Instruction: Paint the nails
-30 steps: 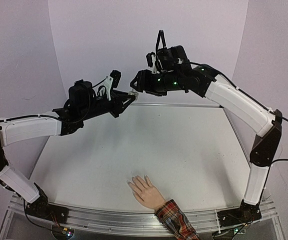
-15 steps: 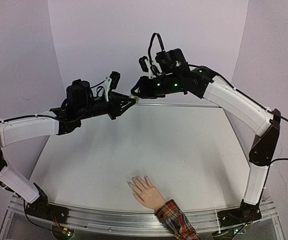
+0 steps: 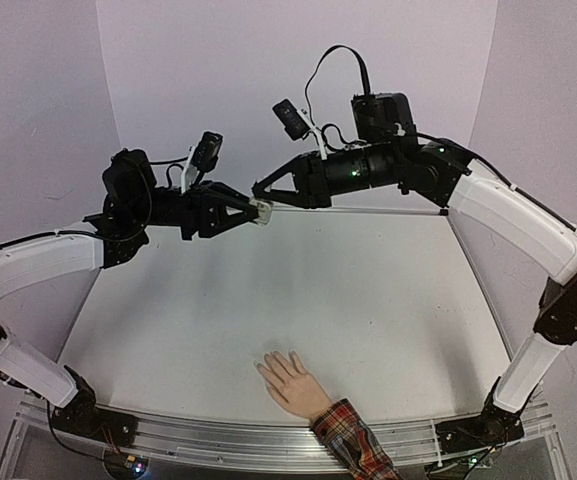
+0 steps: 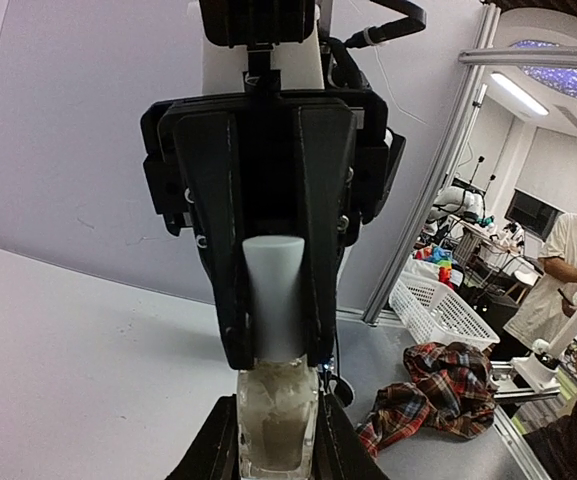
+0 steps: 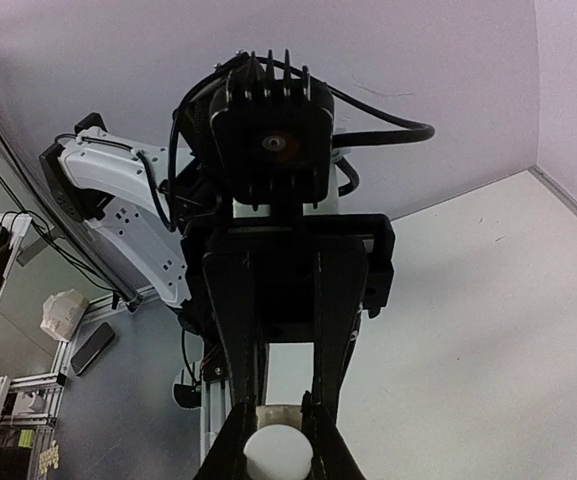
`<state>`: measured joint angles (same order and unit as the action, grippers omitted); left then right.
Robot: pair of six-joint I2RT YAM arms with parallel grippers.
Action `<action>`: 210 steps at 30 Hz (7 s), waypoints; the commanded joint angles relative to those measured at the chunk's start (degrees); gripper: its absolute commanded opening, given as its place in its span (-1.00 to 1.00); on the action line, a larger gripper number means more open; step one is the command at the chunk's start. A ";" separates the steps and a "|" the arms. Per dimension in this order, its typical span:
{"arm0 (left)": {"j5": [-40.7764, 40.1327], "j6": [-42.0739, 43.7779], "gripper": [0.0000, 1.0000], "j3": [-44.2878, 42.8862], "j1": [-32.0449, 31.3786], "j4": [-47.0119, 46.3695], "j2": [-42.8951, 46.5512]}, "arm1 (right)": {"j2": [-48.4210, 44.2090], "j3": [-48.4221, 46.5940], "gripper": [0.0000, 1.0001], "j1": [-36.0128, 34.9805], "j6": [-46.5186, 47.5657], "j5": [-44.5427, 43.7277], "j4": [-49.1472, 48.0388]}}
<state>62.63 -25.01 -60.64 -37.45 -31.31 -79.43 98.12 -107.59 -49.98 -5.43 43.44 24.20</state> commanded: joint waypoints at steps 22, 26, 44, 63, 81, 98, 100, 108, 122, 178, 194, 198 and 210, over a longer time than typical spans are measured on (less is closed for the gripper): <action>-41.60 24.28 -1.00 -3.88 -1.64 10.83 -2.02 | 10.41 -18.12 0.39 -0.55 -24.90 -37.62 14.32; -41.09 24.02 -1.00 -4.59 -2.13 10.57 -3.21 | 12.77 -21.69 0.28 -0.66 -24.54 -37.50 15.07; -39.95 22.51 -1.00 -5.14 -2.55 9.69 -3.63 | 16.32 -23.20 -0.18 -0.58 -24.02 -32.33 15.36; -37.43 23.16 -1.00 -4.66 -2.61 11.57 -3.10 | 14.21 -21.99 -0.32 -0.13 -21.66 -33.71 16.26; -36.87 23.43 -1.00 -4.94 -2.52 12.18 -3.44 | 12.45 -20.33 -0.40 0.20 -21.21 -32.79 17.01; -16.43 18.18 -1.00 -3.05 -1.72 11.83 1.88 | 6.71 -13.25 -1.00 2.41 -2.84 -14.09 16.44; -10.94 14.65 -1.00 -2.21 -0.80 10.01 2.81 | 4.14 -11.00 -1.00 2.86 2.13 -10.52 16.22; 1.70 8.18 -1.00 -3.06 -0.12 8.36 2.50 | -1.04 -6.45 -1.00 2.98 10.72 0.32 16.13; 5.18 8.85 -1.00 -5.53 -0.08 9.36 -1.16 | -5.67 -2.66 -1.00 3.05 15.81 2.64 14.86; -41.37 27.83 -1.00 -7.00 -2.81 14.02 -5.73 | 17.51 -21.65 -0.36 1.76 -26.30 -29.91 13.85; -40.62 28.00 -1.00 -6.51 -2.89 15.14 -5.48 | 13.31 -18.74 -0.32 1.81 -24.87 -31.77 13.87; -40.14 27.91 -1.00 -6.77 -2.94 15.30 -5.72 | 12.65 -17.97 -0.56 1.76 -24.53 -31.92 13.87; -39.21 27.54 -1.00 -7.14 -2.89 15.57 -5.70 | 13.08 -17.74 -0.63 1.80 -24.79 -30.34 13.86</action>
<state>22.45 1.78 -64.51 -40.19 -14.35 -85.60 112.97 -125.33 -47.99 -30.10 12.57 38.68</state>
